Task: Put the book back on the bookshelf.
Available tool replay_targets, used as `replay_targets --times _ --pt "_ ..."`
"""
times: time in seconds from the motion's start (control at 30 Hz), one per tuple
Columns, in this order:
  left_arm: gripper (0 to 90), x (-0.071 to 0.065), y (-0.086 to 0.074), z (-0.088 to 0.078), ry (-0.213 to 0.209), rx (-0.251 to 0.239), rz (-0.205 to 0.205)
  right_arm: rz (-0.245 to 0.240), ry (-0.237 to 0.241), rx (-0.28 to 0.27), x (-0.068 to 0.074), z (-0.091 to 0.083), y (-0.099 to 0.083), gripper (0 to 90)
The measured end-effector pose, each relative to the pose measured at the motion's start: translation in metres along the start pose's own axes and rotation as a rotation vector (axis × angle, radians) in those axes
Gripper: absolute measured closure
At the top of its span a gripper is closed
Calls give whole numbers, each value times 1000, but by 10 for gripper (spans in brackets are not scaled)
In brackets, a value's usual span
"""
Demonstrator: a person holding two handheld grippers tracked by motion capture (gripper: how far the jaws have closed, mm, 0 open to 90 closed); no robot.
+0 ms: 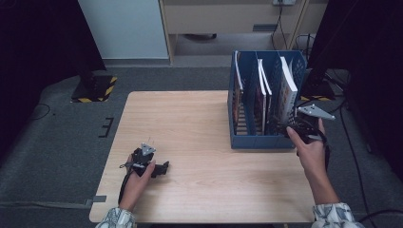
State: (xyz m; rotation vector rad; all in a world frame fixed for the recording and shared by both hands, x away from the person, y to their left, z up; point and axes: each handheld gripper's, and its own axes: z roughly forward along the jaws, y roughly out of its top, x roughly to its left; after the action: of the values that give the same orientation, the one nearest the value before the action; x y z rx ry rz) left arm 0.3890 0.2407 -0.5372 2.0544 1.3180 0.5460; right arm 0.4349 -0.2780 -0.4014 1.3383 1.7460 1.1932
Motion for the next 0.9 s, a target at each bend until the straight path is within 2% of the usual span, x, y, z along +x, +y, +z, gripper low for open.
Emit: replay_targets --times 0.9 --pt "0 0 0 0 -2 0 1 -59 28 56 12 -11 -24 46"
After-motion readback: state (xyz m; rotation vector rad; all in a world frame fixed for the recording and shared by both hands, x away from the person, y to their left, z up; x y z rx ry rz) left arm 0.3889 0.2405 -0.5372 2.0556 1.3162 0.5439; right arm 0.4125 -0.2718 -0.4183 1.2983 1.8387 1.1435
